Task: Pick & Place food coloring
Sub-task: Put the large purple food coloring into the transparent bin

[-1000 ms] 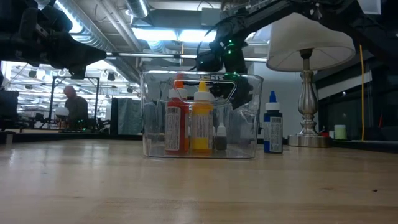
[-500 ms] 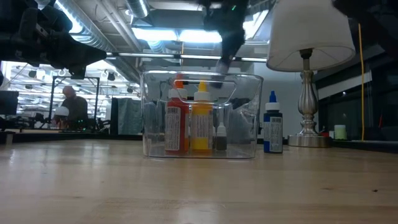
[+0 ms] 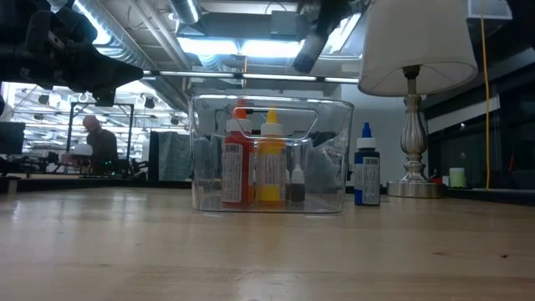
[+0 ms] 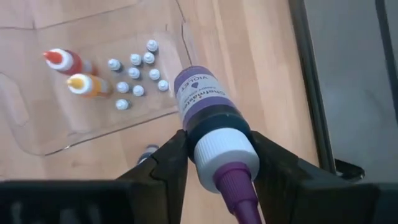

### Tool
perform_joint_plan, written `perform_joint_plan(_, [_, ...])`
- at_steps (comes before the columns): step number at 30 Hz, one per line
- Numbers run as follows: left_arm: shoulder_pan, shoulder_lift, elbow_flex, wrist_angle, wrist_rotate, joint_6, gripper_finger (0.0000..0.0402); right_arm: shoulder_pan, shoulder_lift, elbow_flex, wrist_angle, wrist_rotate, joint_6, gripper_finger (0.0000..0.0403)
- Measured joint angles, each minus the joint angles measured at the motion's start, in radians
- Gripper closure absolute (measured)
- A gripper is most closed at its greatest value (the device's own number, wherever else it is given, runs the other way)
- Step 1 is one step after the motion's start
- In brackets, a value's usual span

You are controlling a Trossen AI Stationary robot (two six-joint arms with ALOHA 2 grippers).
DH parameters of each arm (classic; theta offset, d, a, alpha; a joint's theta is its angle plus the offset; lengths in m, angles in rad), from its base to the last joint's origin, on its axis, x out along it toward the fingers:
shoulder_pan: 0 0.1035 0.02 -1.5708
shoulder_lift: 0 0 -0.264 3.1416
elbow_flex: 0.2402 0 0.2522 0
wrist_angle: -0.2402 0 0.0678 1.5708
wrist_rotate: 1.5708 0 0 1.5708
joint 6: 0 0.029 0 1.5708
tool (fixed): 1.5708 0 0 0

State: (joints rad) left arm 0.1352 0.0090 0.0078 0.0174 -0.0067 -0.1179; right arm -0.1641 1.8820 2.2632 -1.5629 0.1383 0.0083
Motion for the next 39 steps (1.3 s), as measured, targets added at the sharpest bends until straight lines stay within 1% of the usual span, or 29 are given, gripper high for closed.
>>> perform_joint_plan(2, [0.0,0.0,0.0,0.0,0.0,0.0,0.0394,0.032,-0.033,-0.006,-0.009,0.002,0.041,0.0251])
perform_joint_plan(5, [0.0,0.0,0.0,0.0,0.0,0.0,0.0391,0.091,-0.116,-0.082,-0.006,0.0,0.109,0.0254])
perform_joint_plan(9, [0.0,0.0,0.0,0.0,0.0,0.0,0.0392,0.167,-0.249,-0.27,0.002,0.01,0.225,0.0257])
perform_joint_plan(11, [0.0,0.0,0.0,0.0,0.0,0.0,0.0394,0.2,-0.306,-0.367,0.058,0.012,0.265,0.0253])
perform_joint_plan(15, [0.0,0.0,0.0,0.0,0.0,0.0,0.0395,0.234,-0.353,-0.506,0.15,-0.006,0.304,0.025])
perform_joint_plan(17, [0.0,0.0,0.0,0.001,0.0,0.0,0.0393,0.24,-0.35,-0.539,0.184,-0.043,0.296,0.0252])
perform_joint_plan(20, [0.0,0.0,0.0,0.001,0.0,0.0,0.0391,0.241,-0.32,-0.544,0.228,-0.103,0.242,0.0254])
perform_joint_plan(24, [0.0,0.0,0.0,0.001,0.0,0.0,0.0391,0.241,-0.248,-0.499,0.24,-0.151,0.15,0.0251])
perform_joint_plan(29, [0.0,0.0,0.0,0.001,0.0,0.0,0.0395,0.241,-0.152,-0.433,0.194,-0.162,0.079,0.025])
perform_joint_plan(39, [0.0,0.0,0.0,0.001,0.0,0.0,0.0391,0.241,-0.055,-0.429,0.197,-0.159,-0.025,0.025])
